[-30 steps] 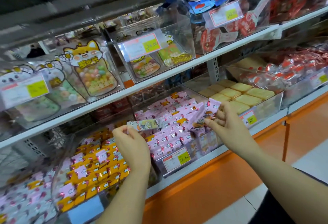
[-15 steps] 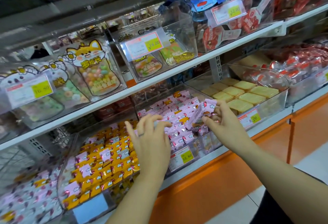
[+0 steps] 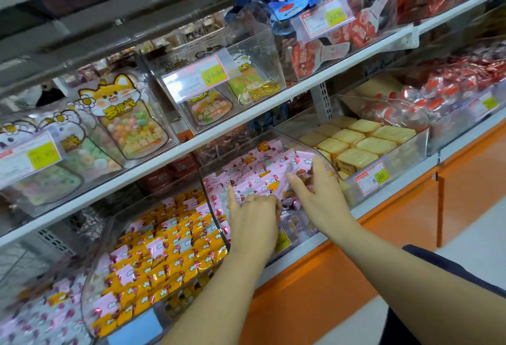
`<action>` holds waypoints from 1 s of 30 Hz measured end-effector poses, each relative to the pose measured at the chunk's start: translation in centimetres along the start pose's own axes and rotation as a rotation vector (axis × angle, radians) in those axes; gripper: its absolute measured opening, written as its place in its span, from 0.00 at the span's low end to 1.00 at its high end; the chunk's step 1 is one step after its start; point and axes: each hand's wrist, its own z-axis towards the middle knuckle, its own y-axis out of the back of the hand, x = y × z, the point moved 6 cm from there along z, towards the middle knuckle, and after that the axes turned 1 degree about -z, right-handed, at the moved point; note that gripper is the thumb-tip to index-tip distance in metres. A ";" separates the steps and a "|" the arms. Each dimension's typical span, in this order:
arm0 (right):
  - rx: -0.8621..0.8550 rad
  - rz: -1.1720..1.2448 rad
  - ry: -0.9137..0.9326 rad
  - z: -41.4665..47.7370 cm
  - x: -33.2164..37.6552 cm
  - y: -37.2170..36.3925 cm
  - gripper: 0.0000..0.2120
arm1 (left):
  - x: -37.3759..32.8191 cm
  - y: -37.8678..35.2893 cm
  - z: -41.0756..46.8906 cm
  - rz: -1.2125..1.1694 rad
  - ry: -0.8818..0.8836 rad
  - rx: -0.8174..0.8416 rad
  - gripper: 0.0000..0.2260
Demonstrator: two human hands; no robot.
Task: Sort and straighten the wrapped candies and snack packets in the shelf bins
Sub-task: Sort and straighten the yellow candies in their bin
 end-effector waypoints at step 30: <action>0.230 -0.847 0.492 -2.1 -0.7 -2.3 0.35 | 2.0 -1.1 -0.9 -0.080 0.052 0.000 0.08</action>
